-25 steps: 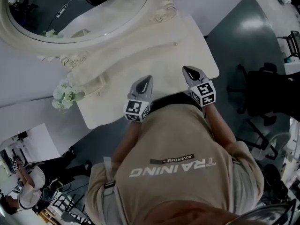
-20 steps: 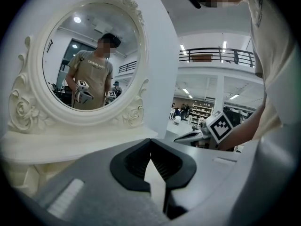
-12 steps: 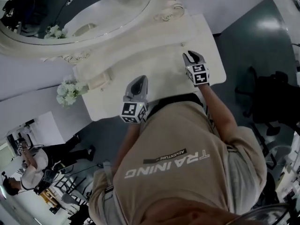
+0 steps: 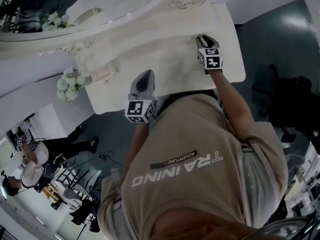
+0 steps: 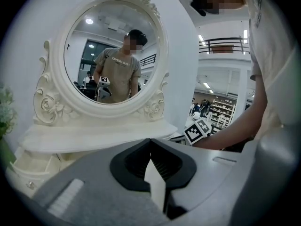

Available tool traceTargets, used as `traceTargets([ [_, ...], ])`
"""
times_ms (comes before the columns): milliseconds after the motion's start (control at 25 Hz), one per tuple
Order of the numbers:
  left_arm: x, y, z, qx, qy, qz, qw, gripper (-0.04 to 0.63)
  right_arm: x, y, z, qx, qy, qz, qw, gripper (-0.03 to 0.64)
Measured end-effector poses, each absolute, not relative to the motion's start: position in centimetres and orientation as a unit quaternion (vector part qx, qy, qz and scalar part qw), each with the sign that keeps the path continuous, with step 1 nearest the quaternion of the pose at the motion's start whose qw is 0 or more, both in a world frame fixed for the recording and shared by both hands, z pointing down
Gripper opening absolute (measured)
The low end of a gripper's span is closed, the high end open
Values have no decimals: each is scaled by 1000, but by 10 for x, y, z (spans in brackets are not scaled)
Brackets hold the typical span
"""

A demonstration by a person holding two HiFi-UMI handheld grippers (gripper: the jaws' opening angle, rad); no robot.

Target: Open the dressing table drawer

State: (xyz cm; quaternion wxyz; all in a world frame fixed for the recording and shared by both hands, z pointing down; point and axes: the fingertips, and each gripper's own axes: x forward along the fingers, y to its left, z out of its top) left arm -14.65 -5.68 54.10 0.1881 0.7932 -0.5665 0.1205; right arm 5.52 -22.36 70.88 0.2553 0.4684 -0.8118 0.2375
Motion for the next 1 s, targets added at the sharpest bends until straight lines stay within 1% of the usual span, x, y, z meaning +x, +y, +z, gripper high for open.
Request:
traceTargets([
  [240, -156, -55, 539, 782, -584, 114, 185, 8, 53, -231, 717, 481, -803, 243, 254, 106],
  [520, -172, -47, 548, 768, -599, 110, 197, 8, 53, -227, 717, 479, -804, 243, 255, 104],
  [1000, -173, -47, 545, 780, -586, 105, 191, 8, 56, -205, 719, 470, -807, 247, 259, 103],
])
